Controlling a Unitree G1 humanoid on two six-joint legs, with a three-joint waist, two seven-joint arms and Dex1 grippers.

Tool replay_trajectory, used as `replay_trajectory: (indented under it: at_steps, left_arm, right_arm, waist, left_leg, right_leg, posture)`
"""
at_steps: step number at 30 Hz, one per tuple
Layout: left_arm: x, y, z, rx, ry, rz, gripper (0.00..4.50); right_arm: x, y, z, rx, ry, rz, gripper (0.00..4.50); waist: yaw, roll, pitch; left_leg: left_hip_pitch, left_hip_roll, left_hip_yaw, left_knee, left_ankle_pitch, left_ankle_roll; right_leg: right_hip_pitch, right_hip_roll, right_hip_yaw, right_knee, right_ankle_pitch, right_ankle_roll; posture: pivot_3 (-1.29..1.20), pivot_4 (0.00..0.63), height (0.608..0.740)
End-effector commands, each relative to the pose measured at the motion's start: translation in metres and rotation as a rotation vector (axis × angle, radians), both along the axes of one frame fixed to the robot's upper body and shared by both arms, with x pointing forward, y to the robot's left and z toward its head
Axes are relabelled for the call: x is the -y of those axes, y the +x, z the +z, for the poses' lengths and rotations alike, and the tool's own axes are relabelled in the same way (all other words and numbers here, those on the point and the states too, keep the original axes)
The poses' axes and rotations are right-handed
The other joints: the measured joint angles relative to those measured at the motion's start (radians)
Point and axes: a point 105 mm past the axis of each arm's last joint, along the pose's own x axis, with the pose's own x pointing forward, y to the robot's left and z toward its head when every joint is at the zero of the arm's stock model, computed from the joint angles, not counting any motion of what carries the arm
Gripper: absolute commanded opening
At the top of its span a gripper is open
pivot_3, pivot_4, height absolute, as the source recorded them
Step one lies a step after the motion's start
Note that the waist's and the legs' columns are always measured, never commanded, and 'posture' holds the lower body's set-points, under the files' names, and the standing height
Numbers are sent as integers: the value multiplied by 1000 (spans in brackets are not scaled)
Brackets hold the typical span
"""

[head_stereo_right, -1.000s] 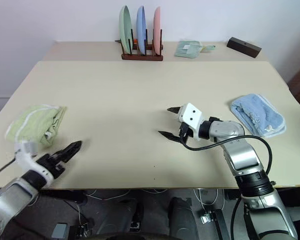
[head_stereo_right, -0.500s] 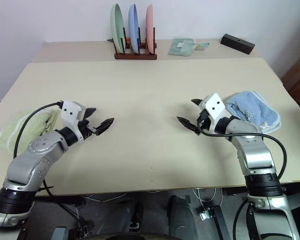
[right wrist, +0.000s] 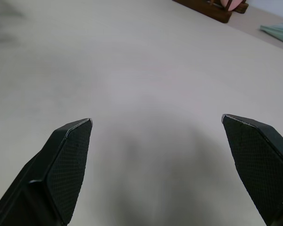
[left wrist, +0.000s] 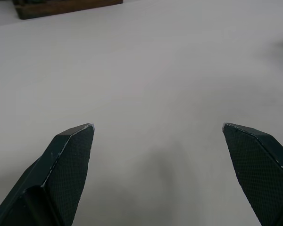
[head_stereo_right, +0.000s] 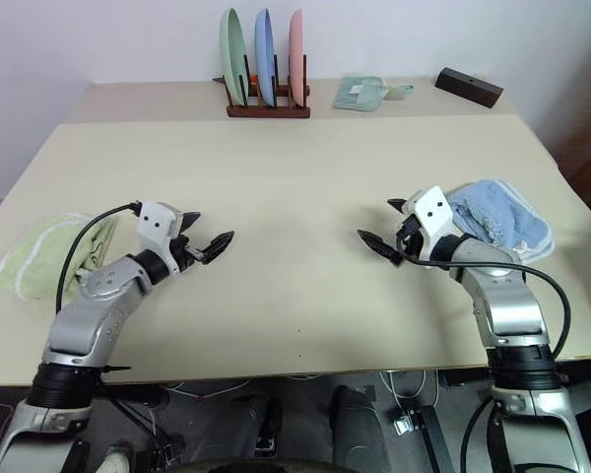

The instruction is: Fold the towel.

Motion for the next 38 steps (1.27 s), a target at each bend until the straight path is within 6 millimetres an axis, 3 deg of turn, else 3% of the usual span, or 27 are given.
replay_trajectory:
  at_steps: [1, 11, 15, 19, 24, 29, 38]
  left_arm:
    - [-1, 1, 11, 53, -19, 39, 4468]
    - [-18, -3, 7, 51, -3, 115, 4468]
    - [-15, -6, 18, 67, -45, 125, 4468]
    - [-14, -4, 11, 45, -6, 125, 4468]
    - [-13, -2, 17, 60, -4, 136, 4468]
    - [-13, -4, 20, 72, -13, 144, 4468]
    - [-8, -9, 21, 66, -29, 126, 4468]
  right_arm:
    - [0, 9, 12, 56, -12, -5, 4500]
    - [-10, 22, 8, 86, -2, -23, 4500]
    - [-10, 25, 10, 113, -5, -38, 4500]
    - [-8, 30, 14, 158, 1, -82, 4500]
    - [-9, 33, 9, 159, -5, -79, 4500]
    - [-12, 42, 16, 160, 3, -66, 4500]
    - [-13, 41, 11, 160, 3, -67, 4500]
  waist:
    - [0, 0, 0]
    - [0, 0, 0]
    - [2, 0, 0]
    - [-1, 0, 0]
    - [0, 0, 0]
    - [-2, 0, 0]
    - [-1, 0, 0]
  left_leg:
    - [0, 0, 0, 0, 0, 0]
    - [0, 0, 0, 0, 0, 0]
    - [0, 0, 0, 0, 0, 0]
    - [0, 0, 0, 0, 0, -1]
    - [0, 0, 0, 0, 0, -1]
    - [0, 0, 0, 0, 0, -1]
    - [0, 0, 0, 0, 0, -1]
  right_leg:
    - [0, 0, 0, 0, 0, 0]
    - [0, 0, 0, 0, 0, 0]
    - [0, -1, 0, 0, 0, 0]
    - [0, 0, 0, 1, 0, 0]
    - [0, 0, 0, 1, 0, 0]
    - [-1, 0, 0, 1, 0, 0]
    - [0, 0, 0, 1, 0, 0]
  posture:
    - [0, 150, 740]
    - [0, 150, 740]
    - [0, 150, 740]
    - [0, 150, 740]
    - [0, 150, 740]
    - [0, 150, 740]
    - [0, 150, 740]
